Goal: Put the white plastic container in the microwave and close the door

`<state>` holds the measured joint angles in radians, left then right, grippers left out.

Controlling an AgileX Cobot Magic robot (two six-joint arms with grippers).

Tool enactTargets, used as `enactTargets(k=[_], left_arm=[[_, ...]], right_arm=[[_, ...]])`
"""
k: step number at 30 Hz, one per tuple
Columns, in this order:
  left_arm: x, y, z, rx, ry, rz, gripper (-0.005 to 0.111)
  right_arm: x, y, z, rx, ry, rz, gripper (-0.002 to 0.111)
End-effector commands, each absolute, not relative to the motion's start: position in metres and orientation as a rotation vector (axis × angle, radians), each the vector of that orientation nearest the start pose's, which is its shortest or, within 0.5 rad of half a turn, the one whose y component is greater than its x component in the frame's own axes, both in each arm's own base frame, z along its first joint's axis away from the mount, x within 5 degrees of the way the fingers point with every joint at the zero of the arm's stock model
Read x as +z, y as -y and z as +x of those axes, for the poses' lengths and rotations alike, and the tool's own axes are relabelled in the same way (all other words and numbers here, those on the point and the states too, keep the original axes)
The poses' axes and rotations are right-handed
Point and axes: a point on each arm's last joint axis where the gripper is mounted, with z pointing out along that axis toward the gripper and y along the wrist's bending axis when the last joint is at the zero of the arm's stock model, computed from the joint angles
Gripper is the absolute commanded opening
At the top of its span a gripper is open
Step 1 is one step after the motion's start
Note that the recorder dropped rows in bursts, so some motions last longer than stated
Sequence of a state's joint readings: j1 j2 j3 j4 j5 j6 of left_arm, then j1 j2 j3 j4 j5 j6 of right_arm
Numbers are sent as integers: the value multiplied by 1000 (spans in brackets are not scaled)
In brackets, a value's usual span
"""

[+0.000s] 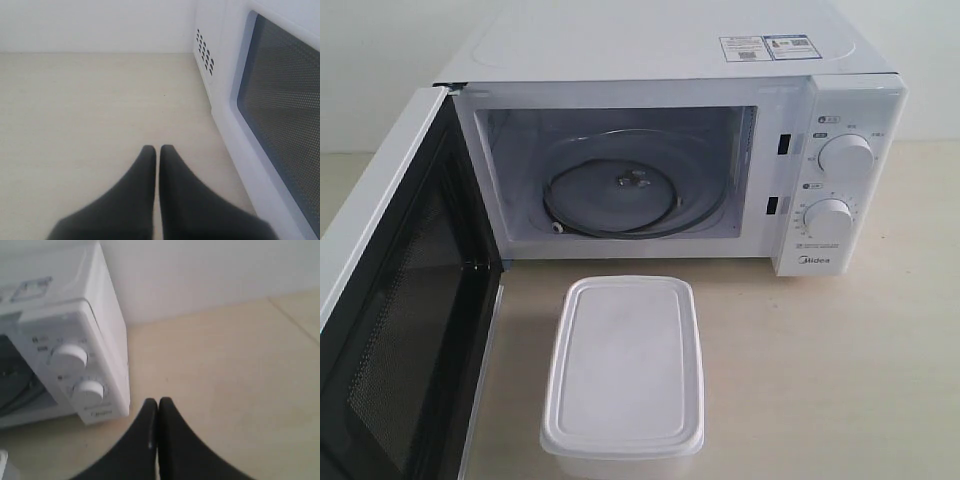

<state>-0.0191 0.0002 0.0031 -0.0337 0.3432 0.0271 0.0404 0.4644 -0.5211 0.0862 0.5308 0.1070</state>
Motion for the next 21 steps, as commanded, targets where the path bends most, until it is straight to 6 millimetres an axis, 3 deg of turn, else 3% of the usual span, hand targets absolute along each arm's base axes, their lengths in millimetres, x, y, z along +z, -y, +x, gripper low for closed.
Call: enactTargets(k=[1, 6, 15, 21], left_arm=[[182, 2, 54, -36, -1824, 6, 4], [182, 2, 54, -36, -1824, 6, 4], [182, 2, 54, -36, -1824, 6, 4], [182, 2, 54, -36, -1824, 6, 4]], right_arm=[[294, -15, 110, 298, -2130, 174, 0], [280, -25, 129, 376, -2256, 60, 0], [249, -61, 179, 859, -2327, -119, 0], [222, -81, 205, 1198, -2271, -268, 0]])
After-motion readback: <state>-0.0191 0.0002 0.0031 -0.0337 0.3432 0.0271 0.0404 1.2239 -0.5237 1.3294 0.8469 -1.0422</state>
